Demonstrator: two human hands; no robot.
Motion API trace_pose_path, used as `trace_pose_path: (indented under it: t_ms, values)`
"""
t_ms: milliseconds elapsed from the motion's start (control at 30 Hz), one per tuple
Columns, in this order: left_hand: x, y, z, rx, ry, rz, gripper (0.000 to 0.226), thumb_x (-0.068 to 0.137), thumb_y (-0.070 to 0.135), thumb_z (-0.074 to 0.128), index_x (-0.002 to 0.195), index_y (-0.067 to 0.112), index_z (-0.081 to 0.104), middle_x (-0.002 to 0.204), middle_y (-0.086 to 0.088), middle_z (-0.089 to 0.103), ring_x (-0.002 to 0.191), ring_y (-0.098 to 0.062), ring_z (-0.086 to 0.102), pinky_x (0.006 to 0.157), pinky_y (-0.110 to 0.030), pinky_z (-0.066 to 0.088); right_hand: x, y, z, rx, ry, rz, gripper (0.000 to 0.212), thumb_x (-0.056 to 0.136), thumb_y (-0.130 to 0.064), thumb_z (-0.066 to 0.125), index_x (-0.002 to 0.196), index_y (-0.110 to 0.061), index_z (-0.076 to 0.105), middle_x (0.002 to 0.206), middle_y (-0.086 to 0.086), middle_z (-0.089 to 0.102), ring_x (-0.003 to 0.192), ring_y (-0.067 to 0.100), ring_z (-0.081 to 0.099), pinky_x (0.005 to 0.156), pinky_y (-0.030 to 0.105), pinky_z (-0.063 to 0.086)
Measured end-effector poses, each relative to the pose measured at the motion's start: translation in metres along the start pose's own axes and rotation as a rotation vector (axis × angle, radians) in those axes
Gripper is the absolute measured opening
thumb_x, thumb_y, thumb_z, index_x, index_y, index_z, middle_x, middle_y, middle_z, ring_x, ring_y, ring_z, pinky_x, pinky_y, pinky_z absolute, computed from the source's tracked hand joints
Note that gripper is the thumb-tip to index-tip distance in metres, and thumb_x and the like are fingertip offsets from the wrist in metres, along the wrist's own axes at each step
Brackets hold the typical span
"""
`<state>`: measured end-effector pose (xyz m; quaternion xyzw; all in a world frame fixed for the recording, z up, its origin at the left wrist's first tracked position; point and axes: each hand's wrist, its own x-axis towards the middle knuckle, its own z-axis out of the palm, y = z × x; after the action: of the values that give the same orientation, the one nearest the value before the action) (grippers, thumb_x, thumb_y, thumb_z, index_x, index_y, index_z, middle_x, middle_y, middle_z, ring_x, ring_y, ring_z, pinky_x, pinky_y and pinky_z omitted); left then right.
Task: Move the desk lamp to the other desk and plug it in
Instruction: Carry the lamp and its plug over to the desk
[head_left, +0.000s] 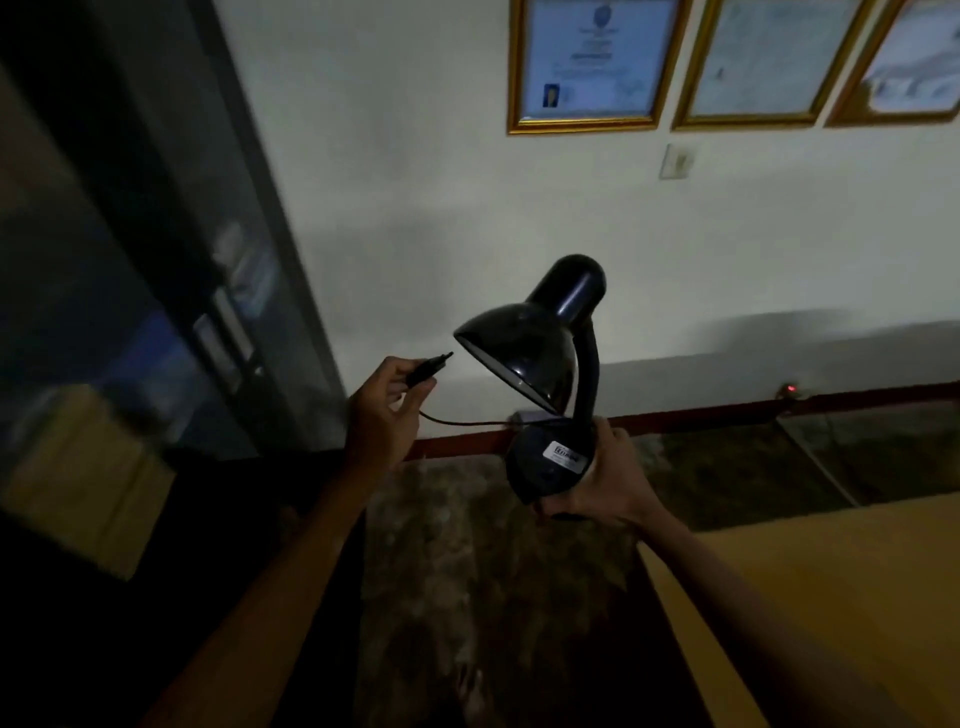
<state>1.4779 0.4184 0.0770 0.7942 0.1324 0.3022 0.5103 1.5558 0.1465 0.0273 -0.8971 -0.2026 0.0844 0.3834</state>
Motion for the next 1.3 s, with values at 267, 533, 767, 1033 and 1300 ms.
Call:
trace_pose_path:
  t_ms: [267, 533, 767, 1033, 1300]
  values:
    - [0.164, -0.009, 0.102, -0.032, -0.316, 0.121, 0.021, 0.093, 0.015, 0.07, 0.103, 0.033, 0.064, 0.1, 0.019, 0.069, 0.095, 0.005, 0.066, 0.083, -0.014, 0.052, 0.109, 0.023, -0.041, 0.028, 0.209, 0.297, 0.131, 0.032, -0.063, 0.087, 0.146, -0.022, 0.035, 0.139, 0.005, 0.042, 0.131, 0.024, 0.039, 0.108, 0.037, 0.041]
    - [0.248, -0.003, 0.266, -0.161, -0.612, 0.247, 0.019, 0.094, 0.016, 0.069, 0.106, 0.031, 0.067, 0.106, 0.017, 0.072, 0.1, 0.0, 0.068, 0.087, -0.013, 0.052, 0.168, 0.105, -0.099, -0.03, 0.473, 0.482, 0.134, 0.028, -0.076, 0.084, 0.143, -0.027, 0.036, 0.13, -0.006, 0.039, 0.114, 0.006, 0.028, 0.099, 0.027, 0.04]
    - [0.288, 0.03, 0.432, -0.245, -0.854, 0.412, 0.02, 0.095, 0.017, 0.068, 0.115, 0.017, 0.068, 0.111, 0.01, 0.072, 0.106, -0.005, 0.068, 0.092, -0.018, 0.053, 0.192, 0.193, -0.169, -0.005, 0.676, 0.675, 0.139, 0.029, -0.076, 0.085, 0.147, -0.029, 0.028, 0.14, -0.001, 0.035, 0.124, 0.014, 0.031, 0.097, 0.028, 0.036]
    - [0.297, 0.079, 0.58, -0.36, -1.063, 0.439, 0.019, 0.095, 0.016, 0.068, 0.114, 0.016, 0.067, 0.111, 0.008, 0.073, 0.106, -0.003, 0.068, 0.09, -0.012, 0.051, 0.196, 0.252, -0.244, 0.058, 0.816, 0.859, 0.141, 0.035, -0.067, 0.093, 0.151, -0.02, 0.028, 0.146, 0.008, 0.035, 0.138, 0.029, 0.033, 0.114, 0.047, 0.04]
    - [0.263, 0.133, 0.72, -0.388, -1.269, 0.465, 0.019, 0.094, 0.017, 0.068, 0.112, 0.01, 0.068, 0.106, 0.001, 0.072, 0.097, 0.007, 0.066, 0.081, -0.008, 0.05, 0.166, 0.318, -0.301, 0.066, 1.0, 1.04, 0.137, 0.03, -0.067, 0.092, 0.144, -0.02, 0.032, 0.135, 0.005, 0.04, 0.128, 0.027, 0.042, 0.106, 0.045, 0.047]
